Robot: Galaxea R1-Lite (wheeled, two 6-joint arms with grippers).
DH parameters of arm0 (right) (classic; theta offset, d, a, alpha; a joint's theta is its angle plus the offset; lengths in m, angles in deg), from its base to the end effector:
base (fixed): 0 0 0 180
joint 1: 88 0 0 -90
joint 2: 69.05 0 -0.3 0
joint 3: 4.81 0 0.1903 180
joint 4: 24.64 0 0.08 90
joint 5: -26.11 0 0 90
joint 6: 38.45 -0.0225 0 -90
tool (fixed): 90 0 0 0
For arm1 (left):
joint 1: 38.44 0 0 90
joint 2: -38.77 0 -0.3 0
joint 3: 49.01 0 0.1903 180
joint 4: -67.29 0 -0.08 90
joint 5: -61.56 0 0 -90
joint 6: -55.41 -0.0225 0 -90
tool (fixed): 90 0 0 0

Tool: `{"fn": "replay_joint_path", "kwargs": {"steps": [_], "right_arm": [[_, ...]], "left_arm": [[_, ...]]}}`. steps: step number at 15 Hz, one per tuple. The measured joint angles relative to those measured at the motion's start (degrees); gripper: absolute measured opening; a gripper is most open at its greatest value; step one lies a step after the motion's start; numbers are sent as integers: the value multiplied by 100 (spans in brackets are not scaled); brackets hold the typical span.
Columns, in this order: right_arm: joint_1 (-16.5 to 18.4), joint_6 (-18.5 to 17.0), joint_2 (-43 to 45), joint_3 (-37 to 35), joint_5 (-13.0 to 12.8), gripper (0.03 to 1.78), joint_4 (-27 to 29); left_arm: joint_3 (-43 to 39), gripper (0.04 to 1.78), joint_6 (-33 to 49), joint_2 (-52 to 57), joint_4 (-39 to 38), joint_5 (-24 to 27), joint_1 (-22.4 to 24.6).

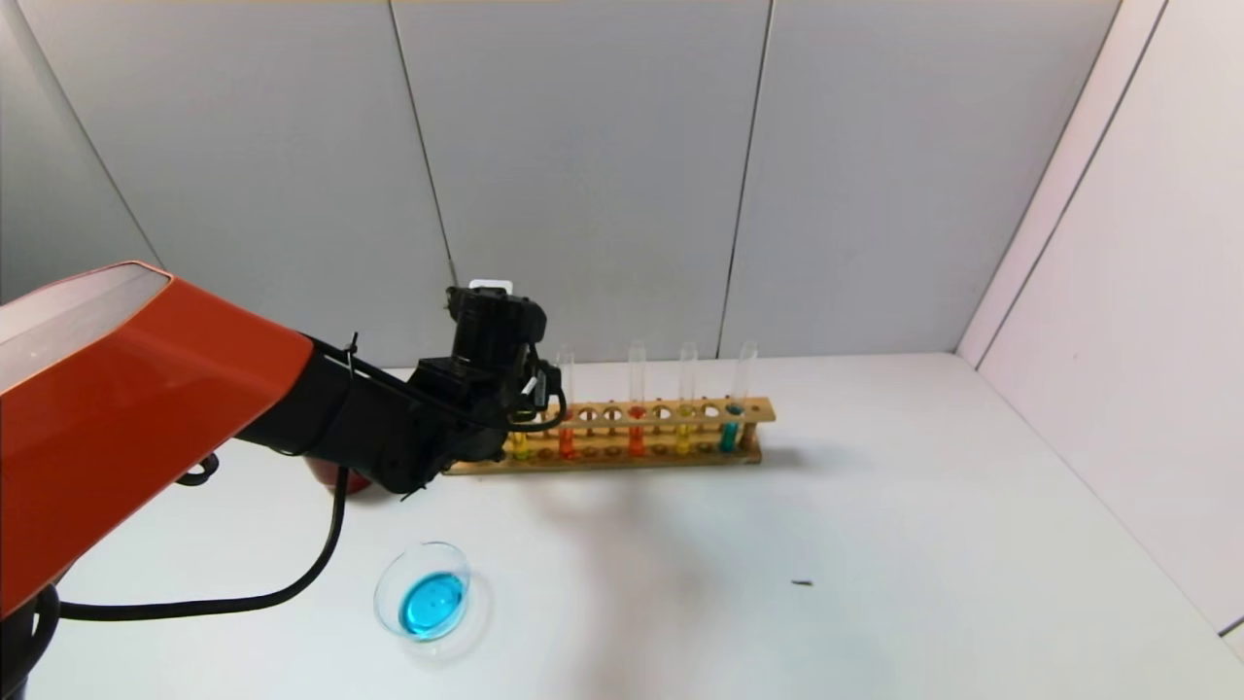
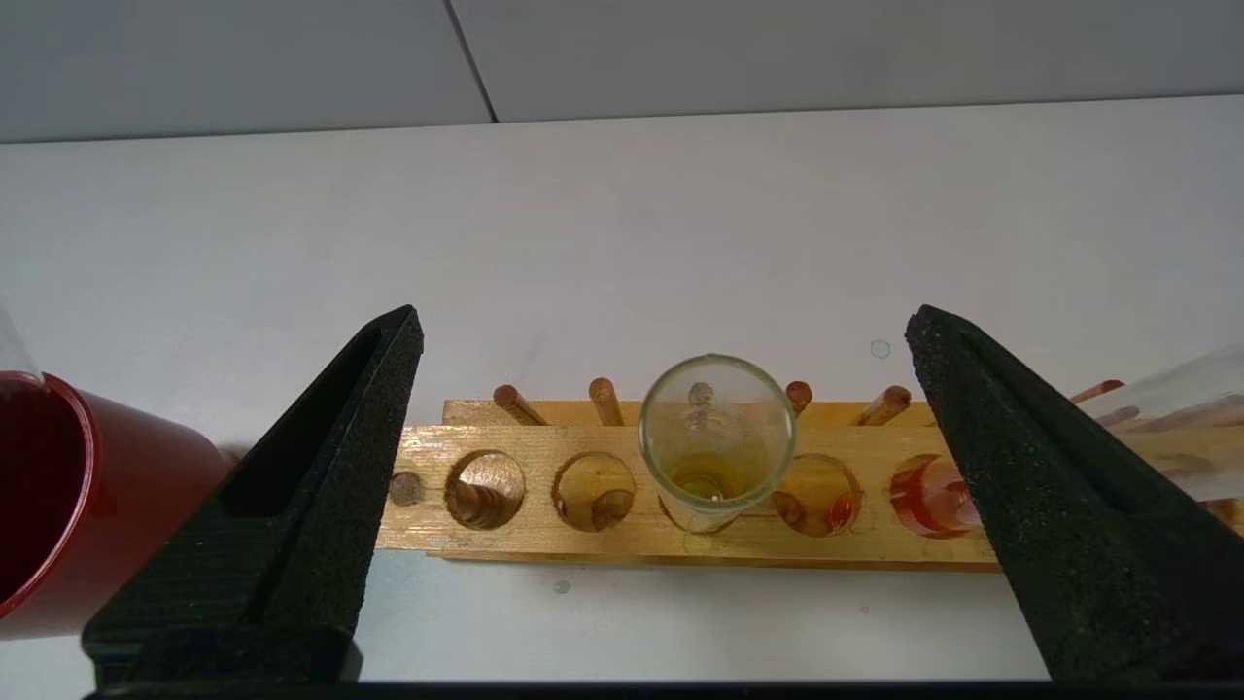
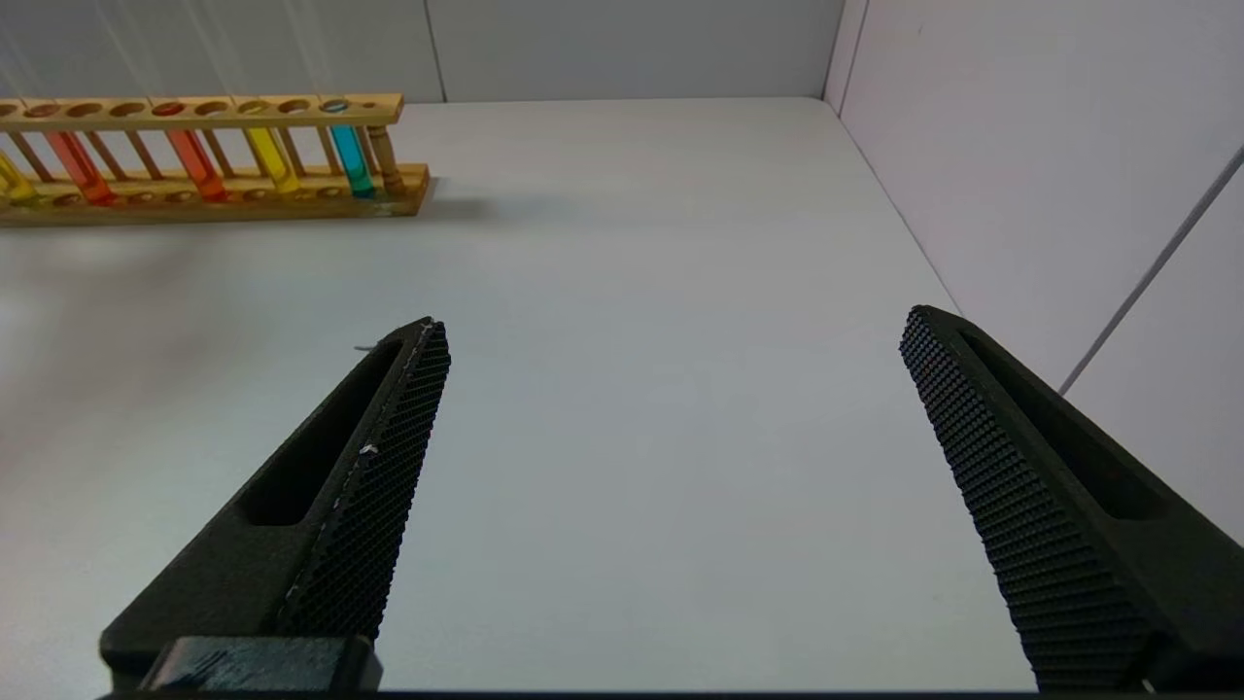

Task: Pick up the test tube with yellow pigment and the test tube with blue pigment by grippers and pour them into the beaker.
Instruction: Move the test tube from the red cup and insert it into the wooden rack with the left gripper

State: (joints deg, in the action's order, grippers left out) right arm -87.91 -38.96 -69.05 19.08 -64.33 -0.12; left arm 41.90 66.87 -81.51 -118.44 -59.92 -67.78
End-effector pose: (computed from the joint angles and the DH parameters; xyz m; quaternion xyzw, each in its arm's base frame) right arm -0.0235 -0.0001 0.0759 0.0044 0.0055 -0.0046 1.0000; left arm 0.3614 -0.1897 0.1260 0.0055 0.1739 0.0358 0.9841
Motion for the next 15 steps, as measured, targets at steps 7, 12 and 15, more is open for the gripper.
{"fn": "replay_joint_path", "kwargs": {"steps": [7, 12, 15], "right_arm": [[0, -1, 0, 0, 0, 170, -1], [0, 0, 0, 0, 0, 170, -1], [0, -1, 0, 0, 0, 170, 0]], "left_arm": [[12, 122, 11, -69, -15, -11, 21], [9, 38, 17, -77, -15, 0, 7], [-10, 34, 35, -74, -26, -2, -26]]}}
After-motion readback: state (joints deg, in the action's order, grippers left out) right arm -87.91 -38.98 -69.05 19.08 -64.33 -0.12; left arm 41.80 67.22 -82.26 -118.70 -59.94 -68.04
